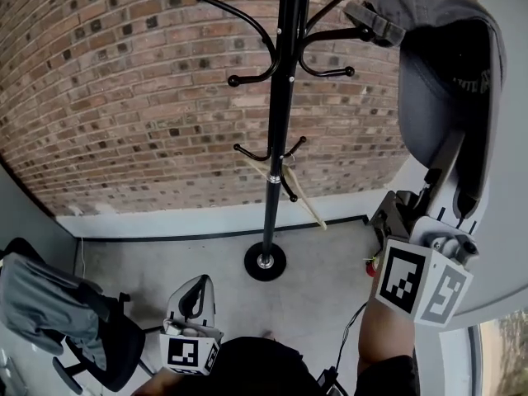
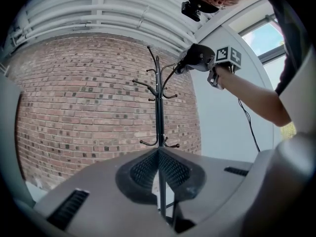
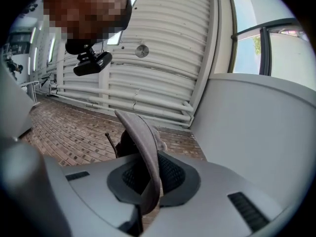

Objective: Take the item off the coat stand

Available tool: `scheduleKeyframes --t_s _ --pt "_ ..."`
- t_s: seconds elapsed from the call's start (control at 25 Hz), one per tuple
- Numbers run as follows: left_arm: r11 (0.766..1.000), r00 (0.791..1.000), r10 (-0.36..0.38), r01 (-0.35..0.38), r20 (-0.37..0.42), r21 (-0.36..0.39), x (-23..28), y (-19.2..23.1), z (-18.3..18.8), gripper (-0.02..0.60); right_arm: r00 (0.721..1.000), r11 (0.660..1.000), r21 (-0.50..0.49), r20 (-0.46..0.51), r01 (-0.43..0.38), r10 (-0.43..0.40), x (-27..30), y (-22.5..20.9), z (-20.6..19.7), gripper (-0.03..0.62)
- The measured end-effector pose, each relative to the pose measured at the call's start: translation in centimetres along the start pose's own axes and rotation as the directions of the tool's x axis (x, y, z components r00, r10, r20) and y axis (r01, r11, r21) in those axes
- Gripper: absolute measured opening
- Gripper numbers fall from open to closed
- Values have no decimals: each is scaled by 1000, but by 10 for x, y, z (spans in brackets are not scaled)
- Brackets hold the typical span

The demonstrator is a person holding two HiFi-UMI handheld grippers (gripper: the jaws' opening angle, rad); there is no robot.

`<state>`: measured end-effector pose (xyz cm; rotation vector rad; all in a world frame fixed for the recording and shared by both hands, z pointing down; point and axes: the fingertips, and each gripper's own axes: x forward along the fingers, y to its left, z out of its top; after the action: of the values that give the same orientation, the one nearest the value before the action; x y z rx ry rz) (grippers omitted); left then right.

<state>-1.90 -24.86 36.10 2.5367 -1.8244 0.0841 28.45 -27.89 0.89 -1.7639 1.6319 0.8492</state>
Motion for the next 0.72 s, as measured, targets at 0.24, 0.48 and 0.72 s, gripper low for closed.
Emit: scheduleKeyframes --t_s 0.24,0.48,0.72 --pt "999 999 -44 44 1 -24 0 -3 0 25 998 996 -56 -7 63 -64 -9 -31 24 32" --pt "994 995 -101 100 -20 -41 2 -13 -11 25 982 992 -96 -166 80 -95 -65 -48 -10 32" --pt "988 988 -148 146 -39 -52 0 -18 -28 25 893 995 -94 -446 24 -63 -165 -33 -86 32"
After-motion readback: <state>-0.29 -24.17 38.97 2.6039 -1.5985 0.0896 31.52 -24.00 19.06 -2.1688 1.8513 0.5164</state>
